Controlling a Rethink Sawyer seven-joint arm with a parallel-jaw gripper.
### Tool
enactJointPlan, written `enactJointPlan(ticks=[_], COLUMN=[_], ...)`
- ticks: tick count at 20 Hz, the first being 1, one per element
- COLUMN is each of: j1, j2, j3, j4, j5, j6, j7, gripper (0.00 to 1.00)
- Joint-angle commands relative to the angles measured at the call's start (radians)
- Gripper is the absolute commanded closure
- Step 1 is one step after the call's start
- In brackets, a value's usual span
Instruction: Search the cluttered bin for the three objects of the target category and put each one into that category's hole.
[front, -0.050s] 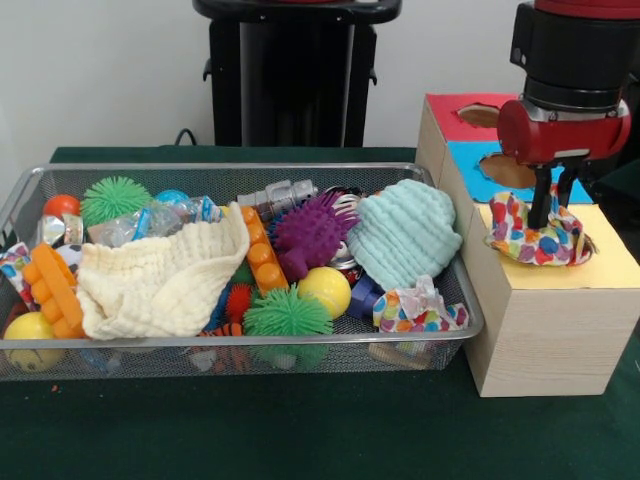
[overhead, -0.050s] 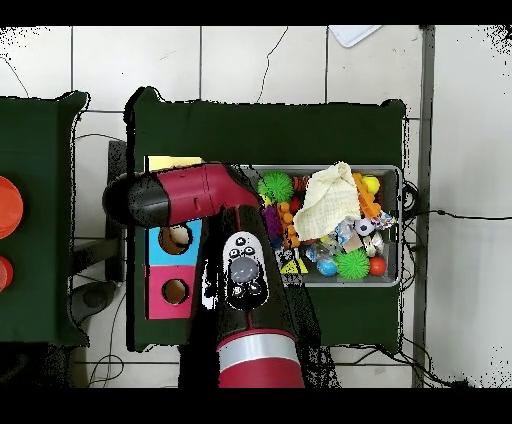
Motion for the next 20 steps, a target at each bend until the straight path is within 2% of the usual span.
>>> enactJointPlan(ticks=[1,5,6,20], j1=[0.010,0.024,0.026,0.020], j2=[0.056,0.059,0.059,0.043], j3=[-0.015,-0.023,-0.021,-0.037], j4=[-0.004,0.012,0.018,0.053], j5=[0.041,0.048,0.057,0.088], j6=[-0.024,-0.041,-0.030,0.022], j7=[0.223,0.227,0.220,0.195], gripper=[1.00,1.00,0.00,0.00])
